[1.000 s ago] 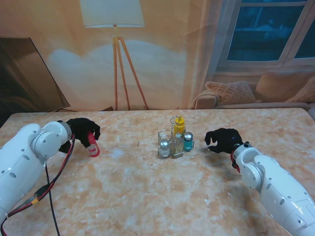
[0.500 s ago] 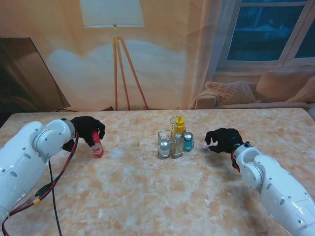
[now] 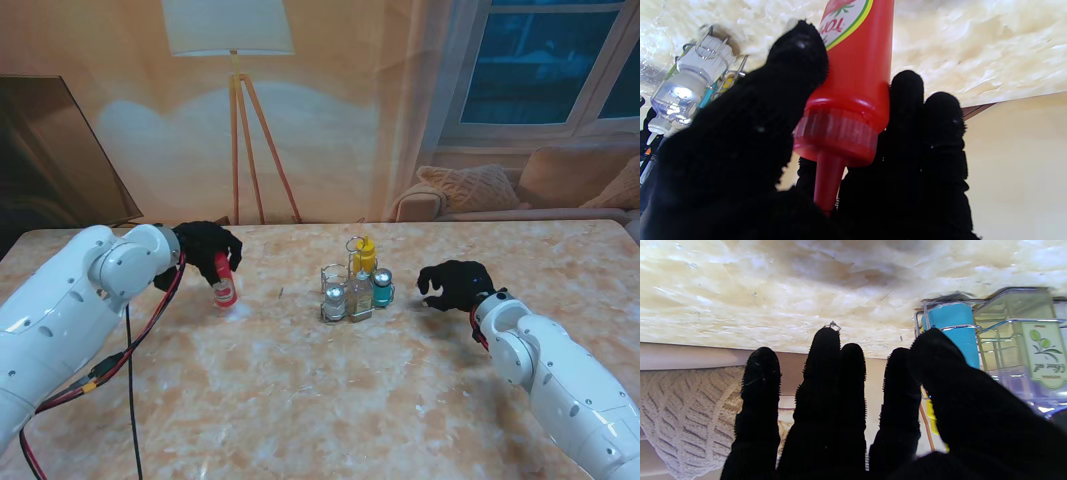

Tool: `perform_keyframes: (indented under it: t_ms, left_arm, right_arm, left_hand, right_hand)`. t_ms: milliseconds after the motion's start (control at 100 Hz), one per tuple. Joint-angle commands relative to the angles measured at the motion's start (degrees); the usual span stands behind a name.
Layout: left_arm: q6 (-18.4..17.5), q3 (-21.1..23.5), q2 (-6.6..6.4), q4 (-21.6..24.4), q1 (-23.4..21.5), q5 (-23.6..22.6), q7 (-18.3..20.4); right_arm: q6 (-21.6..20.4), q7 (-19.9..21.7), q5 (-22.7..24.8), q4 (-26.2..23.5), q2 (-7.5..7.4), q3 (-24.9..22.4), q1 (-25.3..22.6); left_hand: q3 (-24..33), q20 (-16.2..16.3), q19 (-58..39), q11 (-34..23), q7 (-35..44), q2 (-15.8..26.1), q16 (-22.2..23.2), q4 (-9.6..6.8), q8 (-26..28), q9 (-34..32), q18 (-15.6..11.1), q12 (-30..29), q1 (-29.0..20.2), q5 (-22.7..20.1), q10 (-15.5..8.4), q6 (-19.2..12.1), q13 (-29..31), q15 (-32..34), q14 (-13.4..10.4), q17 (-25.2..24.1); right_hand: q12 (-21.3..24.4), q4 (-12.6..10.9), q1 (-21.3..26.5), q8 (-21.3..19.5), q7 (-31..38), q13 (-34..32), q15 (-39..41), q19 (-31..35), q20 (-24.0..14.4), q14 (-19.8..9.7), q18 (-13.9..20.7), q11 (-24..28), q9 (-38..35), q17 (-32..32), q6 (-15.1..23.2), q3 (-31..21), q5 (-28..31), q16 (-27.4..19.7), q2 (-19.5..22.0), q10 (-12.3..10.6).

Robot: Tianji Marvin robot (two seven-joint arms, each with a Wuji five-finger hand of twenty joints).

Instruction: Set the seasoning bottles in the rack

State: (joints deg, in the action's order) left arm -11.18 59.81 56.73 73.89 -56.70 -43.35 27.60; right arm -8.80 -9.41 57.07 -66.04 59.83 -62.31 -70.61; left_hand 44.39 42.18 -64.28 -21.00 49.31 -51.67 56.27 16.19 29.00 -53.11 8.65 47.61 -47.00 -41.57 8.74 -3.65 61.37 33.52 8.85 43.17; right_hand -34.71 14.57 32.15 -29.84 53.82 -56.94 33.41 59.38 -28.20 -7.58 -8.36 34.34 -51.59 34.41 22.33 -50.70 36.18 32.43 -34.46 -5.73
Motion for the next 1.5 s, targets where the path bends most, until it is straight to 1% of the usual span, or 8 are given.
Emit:
perform_keyframes:
  t_ms: [0,250,460,780,930,1180,1320,1490]
  left_arm:
    - [0.5,-1.1,1.23,1.1,2.0,1.1,0.8]
    - [4.4,-9.3,2.39,-0.1,8.5,4.9,1.0]
    - [7.6,-15.2,3.7,-1.3,13.1,8.5,0.4]
    - [10.9,-23.8,6.3,-3.7,19.1,14.8,-0.9]
    - [12.0,-26.3,7.38,-4.4,20.5,16.5,-1.8]
    - [13.2,-29.1,8.53,-4.7,22.6,17.4,-2.5]
    - [13.5,-30.1,9.09,-5.2,23.6,17.7,-2.9]
    - [14.7,-30.9,10.0,-5.9,24.2,17.7,-4.4]
  right_arm:
    - [-0.1,0.8,0.2,-0.3,0.26,0.0,-0.6]
    - [-0.1,0.6,0.3,-0.5,0.24,-0.2,-0.8]
    - [-0.2,0.3,0.5,-0.7,0.25,-0.6,-1.1]
    - [-0.2,0.1,0.8,-1.1,0.22,-1.2,-1.6]
    - [-0.2,0.1,0.8,-1.1,0.22,-1.3,-1.7]
    - [-0.3,-0.1,0.9,-1.2,0.21,-1.6,-1.9]
    - [-0.3,-0.1,1.0,-1.3,0.21,-1.7,-2.0]
    - [-0.3,-0.2,1.0,-1.3,0.21,-1.7,-2.0]
  left_hand:
    - [4.9,1.2,-0.5,-7.0,9.6,4.6,1.4,-2.34,4.6,-6.8,-2.6,4.4,-8.0,-3.6,-1.1,2.8,2.6,4.7,-3.3,0.0]
    - [5.0,1.5,-1.0,-7.1,9.4,4.7,1.7,-2.45,5.4,-6.8,-2.2,5.0,-8.1,-3.6,-0.7,3.4,2.6,5.0,-3.0,-0.1]
    - [5.0,1.6,-1.4,-7.1,9.2,4.6,1.8,-2.45,5.6,-6.8,-2.0,5.2,-8.2,-3.5,-0.3,3.7,2.6,5.0,-2.8,-0.3]
    - [5.0,1.5,-1.7,-7.1,8.9,4.8,1.9,-2.39,6.1,-6.7,-1.7,5.3,-8.3,-3.4,-0.2,4.0,2.5,5.1,-2.6,-0.3]
    - [4.9,1.4,-1.8,-7.1,8.8,4.9,1.9,-2.37,6.4,-6.6,-1.7,5.4,-8.4,-3.3,0.0,4.2,2.5,5.1,-2.6,-0.3]
    - [4.9,1.2,-2.0,-7.1,8.6,5.1,2.0,-2.34,6.8,-6.5,-1.4,5.7,-8.5,-3.2,0.2,4.4,2.4,5.2,-2.4,-0.4]
    - [4.8,1.1,-2.0,-7.2,8.5,5.2,2.0,-2.34,7.1,-6.4,-1.4,5.8,-8.5,-3.1,0.2,4.5,2.4,5.2,-2.5,-0.4]
    - [4.8,1.1,-2.1,-7.2,8.4,5.3,2.1,-2.34,7.3,-6.3,-1.3,5.9,-8.7,-3.0,0.4,4.7,2.4,5.2,-2.3,-0.4]
  right_hand:
    - [-1.4,0.2,1.2,0.2,1.0,-0.3,0.9,1.2,0.9,-0.7,-0.2,0.3,-0.6,-0.4,0.3,-0.5,0.9,1.4,-1.2,-0.3]
    - [-1.4,0.2,1.2,0.2,1.0,-0.4,0.9,1.2,0.9,-0.8,-0.3,0.3,-0.7,-0.3,0.4,-0.5,0.9,1.4,-1.3,-0.3]
    - [-1.5,0.2,1.2,0.2,1.0,-0.4,1.0,1.3,0.9,-0.7,-0.3,0.3,-0.7,-0.3,0.3,-0.5,0.9,1.4,-1.3,-0.3]
    - [-1.5,0.2,1.2,0.2,1.0,-0.4,1.0,1.2,0.9,-0.8,-0.3,0.3,-0.7,-0.4,0.3,-0.5,0.8,1.4,-1.3,-0.3]
    - [-1.5,0.2,1.2,0.2,1.0,-0.4,1.0,1.2,0.9,-0.7,-0.3,0.3,-0.6,-0.4,0.3,-0.5,0.9,1.4,-1.3,-0.3]
    - [-1.5,0.2,1.2,0.2,1.0,-0.4,1.0,1.2,0.9,-0.8,-0.3,0.3,-0.6,-0.4,0.3,-0.5,0.9,1.4,-1.2,-0.3]
    - [-1.5,0.2,1.2,0.2,1.0,-0.4,1.0,1.3,0.9,-0.8,-0.3,0.3,-0.6,-0.3,0.3,-0.5,0.9,1.4,-1.2,-0.3]
    - [-1.5,0.2,1.2,0.2,1.0,-0.4,1.0,1.3,0.9,-0.7,-0.3,0.3,-0.7,-0.3,0.3,-0.5,0.8,1.4,-1.2,-0.3]
